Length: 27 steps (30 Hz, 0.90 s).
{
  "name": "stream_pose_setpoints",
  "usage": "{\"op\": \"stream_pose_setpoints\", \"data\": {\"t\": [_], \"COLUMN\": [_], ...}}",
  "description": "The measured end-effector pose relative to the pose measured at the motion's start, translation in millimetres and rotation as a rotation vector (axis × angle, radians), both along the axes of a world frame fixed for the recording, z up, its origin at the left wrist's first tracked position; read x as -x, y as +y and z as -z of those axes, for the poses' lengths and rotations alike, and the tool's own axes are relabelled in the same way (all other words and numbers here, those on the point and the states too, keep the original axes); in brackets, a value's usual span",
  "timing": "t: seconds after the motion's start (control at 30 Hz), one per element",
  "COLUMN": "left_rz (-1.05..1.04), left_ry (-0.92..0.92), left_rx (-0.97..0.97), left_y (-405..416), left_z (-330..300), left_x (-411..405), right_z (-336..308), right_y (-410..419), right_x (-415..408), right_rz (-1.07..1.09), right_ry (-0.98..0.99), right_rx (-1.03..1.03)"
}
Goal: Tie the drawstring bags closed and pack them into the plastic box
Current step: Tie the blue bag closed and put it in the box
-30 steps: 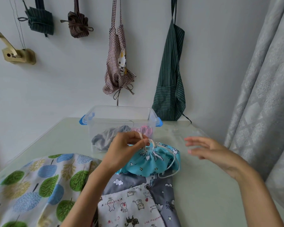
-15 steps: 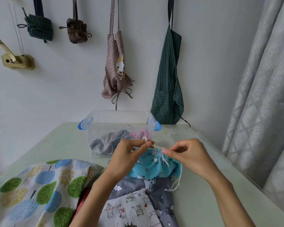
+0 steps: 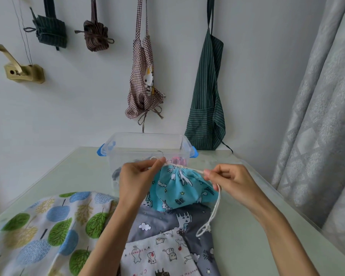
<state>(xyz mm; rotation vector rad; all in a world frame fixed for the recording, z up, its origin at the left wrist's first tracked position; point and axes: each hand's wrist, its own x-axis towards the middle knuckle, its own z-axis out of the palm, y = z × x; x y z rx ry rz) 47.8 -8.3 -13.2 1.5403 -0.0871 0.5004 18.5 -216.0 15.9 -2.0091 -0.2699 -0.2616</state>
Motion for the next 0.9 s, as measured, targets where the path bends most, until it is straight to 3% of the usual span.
{"op": "stream_pose_setpoints", "data": {"t": [0.13,0.27,0.43,0.6,0.8,0.9], "left_rz": [0.002,-0.007,0.231,0.396,0.492,0.582], "left_ry": [0.006,-0.061,-0.096,0.085,0.205,0.272], "left_rx": [-0.017,-0.112,0.0,0.207,-0.236,-0.406], "left_y": [3,5,2,-8,-1,-4], "left_z": [2,-2,-17,-21,-24,-20], "left_x": [-2,0,6,14,17,19], "right_z": [4,5,2,3,-6,-13], "right_y": [4,7,11,13,7,2], "right_x": [-1,0,2,4,12,19], "right_rz": [0.039,-0.001,-0.076,-0.08,-0.178,-0.256], "right_ry": [0.044,0.105,0.214,0.315,0.413,0.415], "right_rx": [0.084,0.026,0.017,0.073,0.256,0.179]}}
